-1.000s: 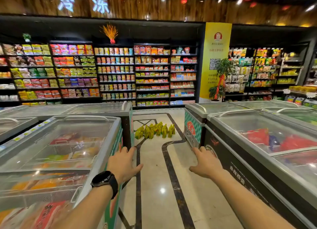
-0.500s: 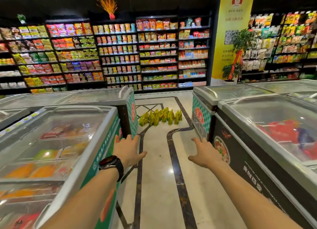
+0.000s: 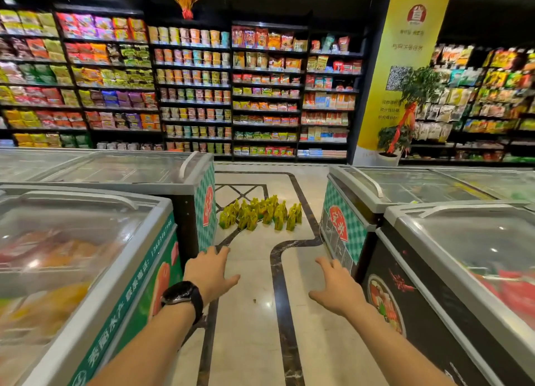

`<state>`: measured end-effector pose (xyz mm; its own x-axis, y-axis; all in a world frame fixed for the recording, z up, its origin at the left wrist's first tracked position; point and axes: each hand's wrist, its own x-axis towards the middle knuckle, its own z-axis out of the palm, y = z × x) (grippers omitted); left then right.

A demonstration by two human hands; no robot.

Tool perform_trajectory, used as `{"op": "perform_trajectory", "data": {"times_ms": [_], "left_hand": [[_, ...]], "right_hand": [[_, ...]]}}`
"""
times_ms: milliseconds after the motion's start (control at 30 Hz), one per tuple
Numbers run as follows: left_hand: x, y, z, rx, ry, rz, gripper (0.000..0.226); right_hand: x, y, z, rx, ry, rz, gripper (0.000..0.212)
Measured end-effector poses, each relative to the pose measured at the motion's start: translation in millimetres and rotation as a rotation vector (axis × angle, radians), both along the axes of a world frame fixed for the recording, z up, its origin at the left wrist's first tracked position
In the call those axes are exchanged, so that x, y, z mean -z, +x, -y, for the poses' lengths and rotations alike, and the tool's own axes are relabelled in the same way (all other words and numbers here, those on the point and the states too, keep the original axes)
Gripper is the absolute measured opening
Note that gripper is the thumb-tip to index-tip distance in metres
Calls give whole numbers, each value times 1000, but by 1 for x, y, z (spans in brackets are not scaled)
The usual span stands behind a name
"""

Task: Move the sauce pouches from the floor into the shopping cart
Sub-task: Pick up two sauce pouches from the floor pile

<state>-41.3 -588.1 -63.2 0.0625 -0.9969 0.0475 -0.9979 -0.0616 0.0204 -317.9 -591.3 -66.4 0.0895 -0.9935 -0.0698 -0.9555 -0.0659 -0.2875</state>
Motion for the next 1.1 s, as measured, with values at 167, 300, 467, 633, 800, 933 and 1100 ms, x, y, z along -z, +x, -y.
{"op": "perform_trajectory", "data": {"times_ms": [167, 300, 467, 633, 800, 933, 1100], "left_hand": [[11, 10, 105, 46, 25, -50, 73], [17, 19, 184, 71, 49, -15, 70], [29, 24, 301, 61, 79, 46, 72], [32, 25, 433, 23, 128, 80, 70], [37, 33, 556, -1, 151, 71, 74], [50, 44, 640, -34, 173, 52, 73], [75, 72, 762, -45, 226, 29, 72]], "right_hand": [[7, 14, 105, 37, 27, 0, 79], [16, 23, 190, 37, 41, 7, 81], [38, 24, 318, 9, 62, 13, 85], [57, 24, 474, -49, 74, 20, 84], [67, 40, 604, -79, 133, 105, 83], [77, 59, 688, -92, 159, 71, 83], [97, 86, 811, -109, 194, 34, 85]]}}
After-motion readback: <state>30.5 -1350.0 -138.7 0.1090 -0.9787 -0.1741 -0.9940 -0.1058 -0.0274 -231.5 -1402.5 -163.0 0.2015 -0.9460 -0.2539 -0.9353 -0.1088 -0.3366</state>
